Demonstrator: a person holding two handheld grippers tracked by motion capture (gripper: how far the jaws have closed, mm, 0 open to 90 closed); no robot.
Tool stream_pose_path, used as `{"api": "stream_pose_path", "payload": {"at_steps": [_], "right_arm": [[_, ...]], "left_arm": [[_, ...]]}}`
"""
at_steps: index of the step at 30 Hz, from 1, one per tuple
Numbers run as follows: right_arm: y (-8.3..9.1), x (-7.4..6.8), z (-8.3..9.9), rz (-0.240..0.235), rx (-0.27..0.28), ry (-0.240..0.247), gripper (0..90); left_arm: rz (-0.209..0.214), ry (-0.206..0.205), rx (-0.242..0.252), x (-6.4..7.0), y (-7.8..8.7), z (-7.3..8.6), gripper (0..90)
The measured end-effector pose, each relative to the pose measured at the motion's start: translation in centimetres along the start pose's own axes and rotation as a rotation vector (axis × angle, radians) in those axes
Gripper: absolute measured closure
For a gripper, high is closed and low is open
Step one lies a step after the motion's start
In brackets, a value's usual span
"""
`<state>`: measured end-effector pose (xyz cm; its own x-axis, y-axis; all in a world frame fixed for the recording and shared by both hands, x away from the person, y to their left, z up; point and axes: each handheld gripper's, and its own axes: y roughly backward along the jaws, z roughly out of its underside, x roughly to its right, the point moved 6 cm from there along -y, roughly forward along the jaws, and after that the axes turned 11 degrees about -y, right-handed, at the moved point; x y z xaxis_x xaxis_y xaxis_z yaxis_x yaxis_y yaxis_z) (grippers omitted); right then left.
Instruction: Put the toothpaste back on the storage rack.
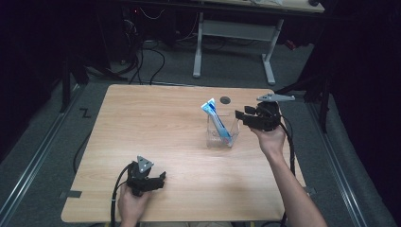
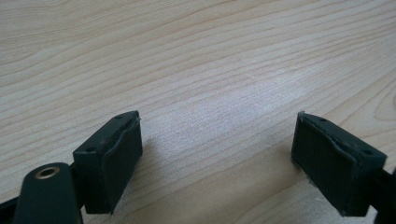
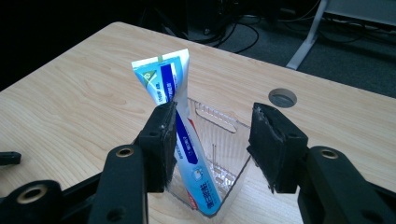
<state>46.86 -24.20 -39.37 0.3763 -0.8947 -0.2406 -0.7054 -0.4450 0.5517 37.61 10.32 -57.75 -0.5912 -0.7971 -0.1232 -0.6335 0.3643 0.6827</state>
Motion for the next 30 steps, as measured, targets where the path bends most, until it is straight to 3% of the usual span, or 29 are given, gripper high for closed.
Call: {"api": "stream_pose_path", "payload": {"at_steps": [9,16,30], "right_arm": [[1.6,0.4,0.4,0.006,0.016,0.003,51.5],[2.5,1.4,1.3,0.007,0.032,-0.038,51.6],[4.0,2.7,2.7,0.01,0.052,-0.07,51.6]], "left_arm": [[0.0,0.0,0.0,0.0,0.0,0.0,16.6],[0.0,0.0,0.0,0.0,0.0,0.0,16.6],[0.0,-0.001,0.0,0.0,0.0,0.0,16.6]]}}
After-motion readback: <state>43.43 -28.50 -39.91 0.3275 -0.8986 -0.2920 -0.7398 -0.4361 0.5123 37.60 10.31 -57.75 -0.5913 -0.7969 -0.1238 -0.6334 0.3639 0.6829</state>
